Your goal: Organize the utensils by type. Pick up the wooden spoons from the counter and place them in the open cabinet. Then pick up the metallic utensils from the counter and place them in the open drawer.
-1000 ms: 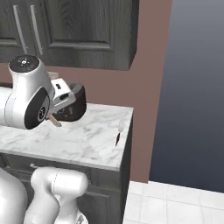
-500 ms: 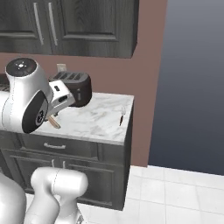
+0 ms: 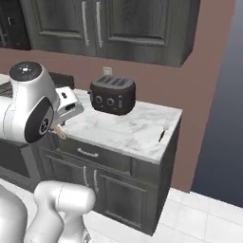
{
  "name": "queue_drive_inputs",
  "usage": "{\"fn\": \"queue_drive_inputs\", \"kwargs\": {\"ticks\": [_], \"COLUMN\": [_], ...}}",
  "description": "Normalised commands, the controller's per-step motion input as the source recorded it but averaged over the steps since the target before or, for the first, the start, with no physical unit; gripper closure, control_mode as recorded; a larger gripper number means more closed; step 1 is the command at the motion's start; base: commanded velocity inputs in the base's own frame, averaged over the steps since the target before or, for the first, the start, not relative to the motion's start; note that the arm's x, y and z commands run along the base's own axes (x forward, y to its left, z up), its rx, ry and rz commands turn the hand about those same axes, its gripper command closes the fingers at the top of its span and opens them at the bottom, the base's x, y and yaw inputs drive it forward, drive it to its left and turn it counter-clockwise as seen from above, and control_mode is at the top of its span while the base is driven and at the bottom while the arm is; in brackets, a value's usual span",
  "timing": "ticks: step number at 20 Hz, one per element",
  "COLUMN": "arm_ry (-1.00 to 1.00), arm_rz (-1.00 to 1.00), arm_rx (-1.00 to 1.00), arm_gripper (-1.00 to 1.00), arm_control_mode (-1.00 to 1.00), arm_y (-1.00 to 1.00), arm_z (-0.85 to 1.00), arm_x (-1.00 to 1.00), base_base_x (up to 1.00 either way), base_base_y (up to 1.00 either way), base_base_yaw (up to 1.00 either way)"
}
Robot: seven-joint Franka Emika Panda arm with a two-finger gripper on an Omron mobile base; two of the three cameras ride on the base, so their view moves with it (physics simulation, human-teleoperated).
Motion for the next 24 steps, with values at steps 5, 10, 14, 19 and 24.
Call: {"fn": "queue_drive_inputs", "kwargs": {"ticks": [5, 10, 14, 19, 24], "arm_ry": [0.0, 0.0, 0.0, 0.0, 0.0], "arm_rz": [0.0, 0.0, 0.0, 0.0, 0.0], "arm_rx": [0.0, 0.0, 0.0, 0.0, 0.0], "arm_gripper": [1.0, 1.0, 1.0, 1.0, 1.0], "arm_control_mode": [1.0, 1.0, 1.0, 1.0, 1.0], "arm_y": [0.0, 0.0, 0.0, 0.0, 0.0], "arm_z": [0.0, 0.0, 0.0, 0.0, 0.0], "arm_x": [0.0, 0.0, 0.0, 0.0, 0.0], "base_base_x": [-0.18, -0.11, -0.13, -0.15, 0.0], "base_base_y": [0.03, 0.03, 0.03, 0.32, 0.25], "base_base_yaw": [1.0, 1.0, 1.0, 0.95, 0.14]}}
